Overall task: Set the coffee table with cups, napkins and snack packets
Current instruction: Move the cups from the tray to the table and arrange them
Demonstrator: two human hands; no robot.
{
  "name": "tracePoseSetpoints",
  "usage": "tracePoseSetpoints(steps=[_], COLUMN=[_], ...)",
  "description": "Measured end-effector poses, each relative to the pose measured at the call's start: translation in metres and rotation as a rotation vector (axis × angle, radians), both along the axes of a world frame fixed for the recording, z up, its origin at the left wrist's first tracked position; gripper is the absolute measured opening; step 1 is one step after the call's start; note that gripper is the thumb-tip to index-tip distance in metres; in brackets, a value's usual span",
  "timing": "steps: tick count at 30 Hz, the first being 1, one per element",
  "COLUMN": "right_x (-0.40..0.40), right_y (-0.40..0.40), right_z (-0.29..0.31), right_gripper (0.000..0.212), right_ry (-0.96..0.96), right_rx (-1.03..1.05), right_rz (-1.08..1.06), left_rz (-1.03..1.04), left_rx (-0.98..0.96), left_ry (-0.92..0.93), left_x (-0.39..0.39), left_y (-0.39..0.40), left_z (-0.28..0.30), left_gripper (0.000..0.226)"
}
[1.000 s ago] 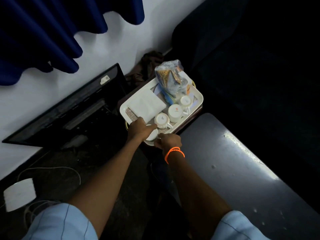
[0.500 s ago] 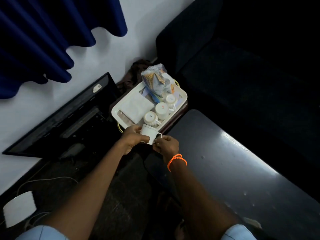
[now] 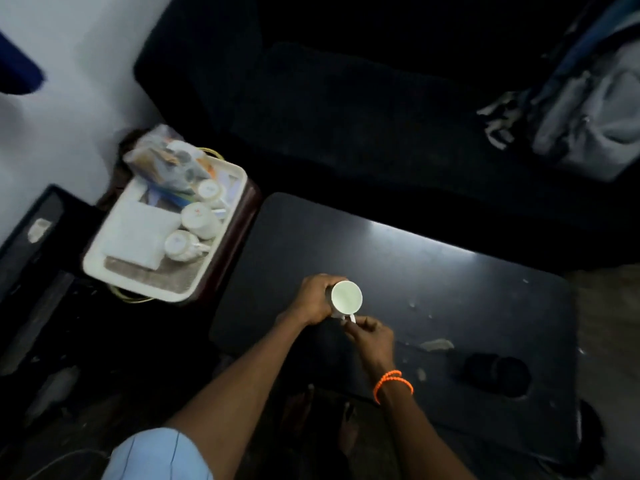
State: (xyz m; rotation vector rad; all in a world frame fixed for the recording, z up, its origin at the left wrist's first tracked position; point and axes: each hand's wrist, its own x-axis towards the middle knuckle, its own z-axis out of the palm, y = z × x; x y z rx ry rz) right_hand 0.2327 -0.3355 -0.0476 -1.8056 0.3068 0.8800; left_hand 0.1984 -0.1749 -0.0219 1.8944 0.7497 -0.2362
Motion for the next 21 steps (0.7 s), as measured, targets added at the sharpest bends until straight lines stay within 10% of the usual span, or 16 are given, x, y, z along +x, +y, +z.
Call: tracePoseSetpoints(steps=[21], right_x=[-0.038], right_y=[-0.193], right_z=[-0.055], right_gripper=[0.012], right_ry=[-0.057], right_rx=[-0.273], right_rz=[-0.321], left_rz=[-0.52], left_rx=[-0.044], left_ry=[0.044], left_x=[0.035], left_y=[-0.196], left_z=[-0.064], left_gripper=[0.067])
